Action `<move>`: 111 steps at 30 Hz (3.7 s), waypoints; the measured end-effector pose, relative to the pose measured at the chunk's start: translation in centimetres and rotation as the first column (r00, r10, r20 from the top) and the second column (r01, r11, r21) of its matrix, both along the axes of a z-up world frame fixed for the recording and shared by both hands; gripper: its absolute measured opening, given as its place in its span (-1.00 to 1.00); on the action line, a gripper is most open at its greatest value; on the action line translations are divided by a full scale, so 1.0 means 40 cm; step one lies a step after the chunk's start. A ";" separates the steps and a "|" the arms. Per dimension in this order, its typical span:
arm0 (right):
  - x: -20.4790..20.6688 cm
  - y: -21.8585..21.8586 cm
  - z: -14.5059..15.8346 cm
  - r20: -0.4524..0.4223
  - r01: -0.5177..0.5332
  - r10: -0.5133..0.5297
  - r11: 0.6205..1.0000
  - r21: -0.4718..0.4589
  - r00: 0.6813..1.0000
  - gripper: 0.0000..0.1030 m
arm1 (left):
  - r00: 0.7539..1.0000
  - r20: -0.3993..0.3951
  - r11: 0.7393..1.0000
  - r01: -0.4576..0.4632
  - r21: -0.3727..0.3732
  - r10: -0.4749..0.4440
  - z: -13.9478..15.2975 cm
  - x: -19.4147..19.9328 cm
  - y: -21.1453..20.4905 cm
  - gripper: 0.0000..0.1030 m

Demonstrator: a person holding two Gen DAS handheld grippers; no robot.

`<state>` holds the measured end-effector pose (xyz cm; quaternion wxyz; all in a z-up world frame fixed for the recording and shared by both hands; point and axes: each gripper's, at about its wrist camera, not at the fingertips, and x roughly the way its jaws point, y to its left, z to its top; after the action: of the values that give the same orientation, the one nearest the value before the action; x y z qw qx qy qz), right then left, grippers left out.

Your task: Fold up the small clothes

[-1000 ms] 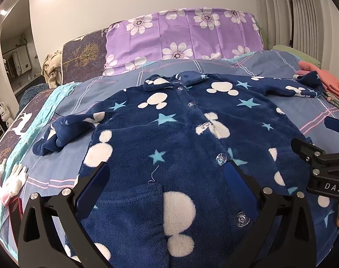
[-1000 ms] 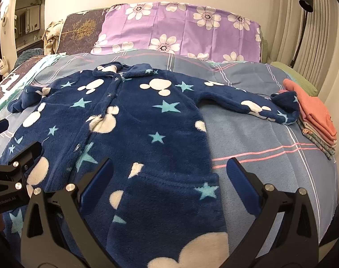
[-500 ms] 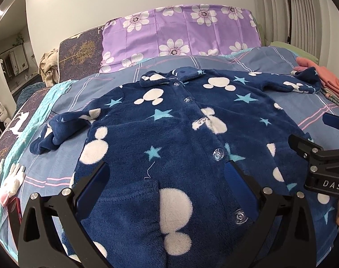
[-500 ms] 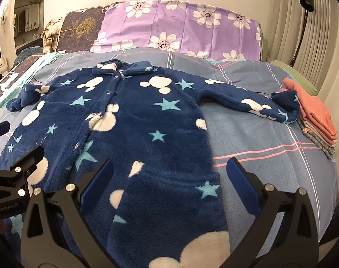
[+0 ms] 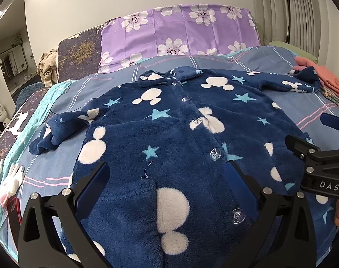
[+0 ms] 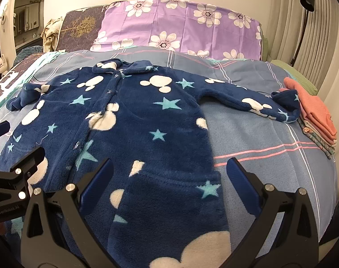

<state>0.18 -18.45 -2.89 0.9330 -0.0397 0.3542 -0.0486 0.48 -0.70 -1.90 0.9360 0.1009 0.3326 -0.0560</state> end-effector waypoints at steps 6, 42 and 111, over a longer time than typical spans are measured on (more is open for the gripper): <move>0.000 -0.001 -0.003 -0.004 0.003 -0.003 1.000 0.001 1.000 0.96 | 1.000 0.000 1.000 0.000 0.000 0.000 -0.001 0.000 -0.003 0.97; 0.000 -0.006 -0.035 -0.050 0.028 -0.027 1.000 0.007 0.998 0.96 | 1.000 -0.022 1.000 0.004 -0.011 -0.005 -0.026 -0.003 -0.005 0.97; 0.345 0.191 -0.084 -0.299 -0.230 0.228 0.973 0.029 0.927 0.96 | 0.731 -0.366 0.710 -0.669 -0.218 0.576 -0.005 0.594 0.760 0.97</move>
<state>13.96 -10.81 -6.24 0.8675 -0.0910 0.4845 0.0660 24.23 29.72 -2.10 0.8468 -0.1878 0.4570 0.1972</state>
